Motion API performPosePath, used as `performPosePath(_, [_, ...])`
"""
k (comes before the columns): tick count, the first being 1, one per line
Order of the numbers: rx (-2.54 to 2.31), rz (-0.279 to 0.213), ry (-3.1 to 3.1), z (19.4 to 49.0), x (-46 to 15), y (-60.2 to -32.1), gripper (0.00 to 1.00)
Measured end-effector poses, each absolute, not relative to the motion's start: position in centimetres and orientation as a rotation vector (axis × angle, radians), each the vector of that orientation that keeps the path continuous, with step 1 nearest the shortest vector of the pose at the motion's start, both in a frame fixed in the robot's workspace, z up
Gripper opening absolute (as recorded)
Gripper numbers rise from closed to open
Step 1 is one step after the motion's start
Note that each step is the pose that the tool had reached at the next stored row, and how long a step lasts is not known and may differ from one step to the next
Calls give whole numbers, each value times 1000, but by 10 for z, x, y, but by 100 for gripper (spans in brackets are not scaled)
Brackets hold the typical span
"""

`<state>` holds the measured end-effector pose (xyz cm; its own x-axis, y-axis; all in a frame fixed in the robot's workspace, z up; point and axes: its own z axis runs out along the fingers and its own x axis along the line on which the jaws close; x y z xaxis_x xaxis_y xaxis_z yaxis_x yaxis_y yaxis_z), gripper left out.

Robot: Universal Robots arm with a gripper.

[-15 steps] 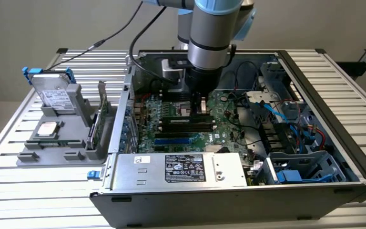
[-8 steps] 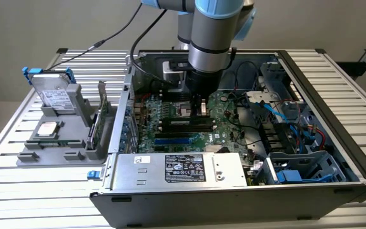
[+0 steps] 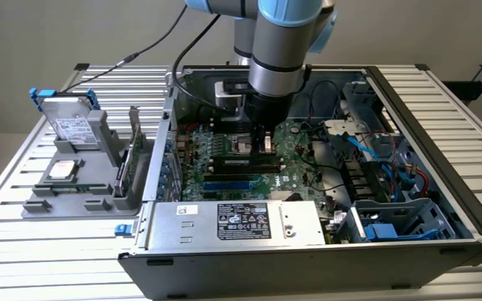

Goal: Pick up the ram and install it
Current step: 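Insert the ram into the slot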

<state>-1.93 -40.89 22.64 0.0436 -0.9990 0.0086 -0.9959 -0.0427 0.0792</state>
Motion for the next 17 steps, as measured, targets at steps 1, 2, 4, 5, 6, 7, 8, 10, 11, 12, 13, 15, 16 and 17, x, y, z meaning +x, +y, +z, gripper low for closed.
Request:
performPosePath(1, [2222, -74, -2128, 226, -19, -409, 14])
performPosePath(2, [2222, -74, -2128, 226, -19, -409, 14])
performPosePath(4, [2221, -72, -2127, 226, -19, -409, 14])
performPosePath(5, [2220, -70, -2126, 226, -19, -409, 14])
performPosePath(6, [2219, -69, -2125, 226, -19, -409, 14])
performPosePath(7, [2217, -66, -2124, 226, -19, -408, 14])
performPosePath(8, [2214, -62, -2122, 226, -19, -408, 14])
performPosePath(10, [2212, -57, -2120, 226, -19, -407, 14])
performPosePath(11, [2211, -54, -2119, 226, -19, -407, 14])
performPosePath(12, [2210, -52, -2118, 226, -19, -407, 14])
performPosePath(13, [2208, -49, -2117, 226, -19, -406, 14])
performPosePath(15, [2206, -44, -2114, 226, -19, -405, 14])
performPosePath(16, [2206, -43, -2113, 226, -19, -404, 14])
performPosePath(17, [2206, -42, -2111, 226, -19, -404, 14])
